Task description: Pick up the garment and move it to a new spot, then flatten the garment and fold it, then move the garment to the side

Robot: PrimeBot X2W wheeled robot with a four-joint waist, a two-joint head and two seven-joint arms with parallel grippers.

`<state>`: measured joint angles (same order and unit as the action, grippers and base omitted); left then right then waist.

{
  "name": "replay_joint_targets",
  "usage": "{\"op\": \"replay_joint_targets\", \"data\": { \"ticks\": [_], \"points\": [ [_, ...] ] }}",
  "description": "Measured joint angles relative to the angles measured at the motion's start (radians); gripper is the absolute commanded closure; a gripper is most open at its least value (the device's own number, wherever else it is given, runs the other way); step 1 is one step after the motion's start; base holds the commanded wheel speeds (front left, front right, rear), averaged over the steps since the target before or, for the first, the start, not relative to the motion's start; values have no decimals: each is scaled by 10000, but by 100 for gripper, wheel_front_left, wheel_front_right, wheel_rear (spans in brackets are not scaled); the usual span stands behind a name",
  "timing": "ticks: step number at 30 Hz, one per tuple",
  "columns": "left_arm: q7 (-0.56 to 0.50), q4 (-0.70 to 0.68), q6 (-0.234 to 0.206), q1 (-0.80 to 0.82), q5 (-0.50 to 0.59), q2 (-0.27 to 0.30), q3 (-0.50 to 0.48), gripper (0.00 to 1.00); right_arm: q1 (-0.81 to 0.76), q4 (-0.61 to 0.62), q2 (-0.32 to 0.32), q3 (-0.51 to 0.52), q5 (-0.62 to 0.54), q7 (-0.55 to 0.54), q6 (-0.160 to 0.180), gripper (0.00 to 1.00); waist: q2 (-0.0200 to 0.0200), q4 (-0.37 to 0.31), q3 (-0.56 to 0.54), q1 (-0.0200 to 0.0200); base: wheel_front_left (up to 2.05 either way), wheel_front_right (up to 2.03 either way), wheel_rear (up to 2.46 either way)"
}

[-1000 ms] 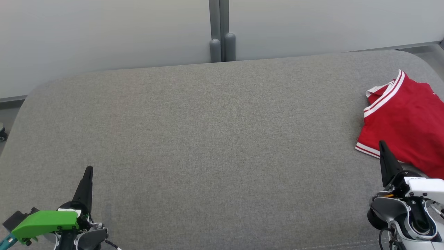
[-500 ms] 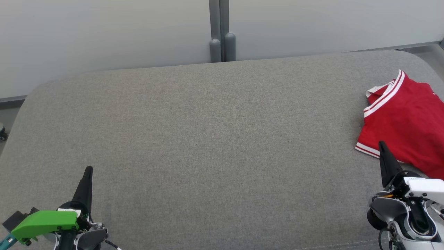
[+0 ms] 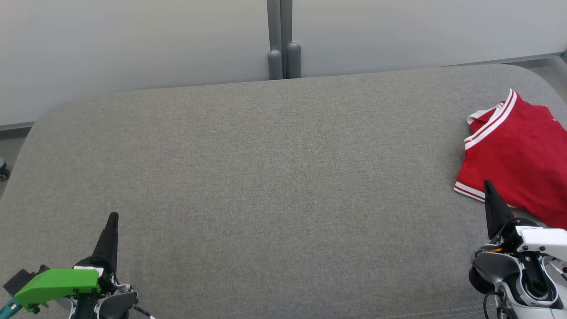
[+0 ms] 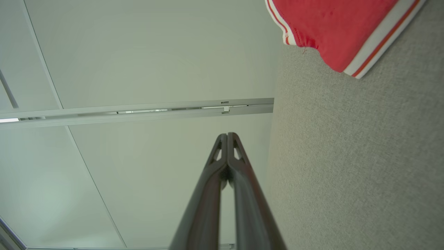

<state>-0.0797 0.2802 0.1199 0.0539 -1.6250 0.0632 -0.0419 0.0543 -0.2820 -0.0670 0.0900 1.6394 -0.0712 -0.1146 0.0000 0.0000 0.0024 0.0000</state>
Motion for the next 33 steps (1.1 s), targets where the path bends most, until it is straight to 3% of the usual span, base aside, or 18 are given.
{"op": "replay_joint_targets", "data": {
  "ticks": [33],
  "points": [
    [-2, 13, 2, 25, 0, -44, -40, 100, 3, -6, 6, 19, 0, -2, -73, 100, 0, 0, 0, 0, 0, 0, 0]
  ]
}}
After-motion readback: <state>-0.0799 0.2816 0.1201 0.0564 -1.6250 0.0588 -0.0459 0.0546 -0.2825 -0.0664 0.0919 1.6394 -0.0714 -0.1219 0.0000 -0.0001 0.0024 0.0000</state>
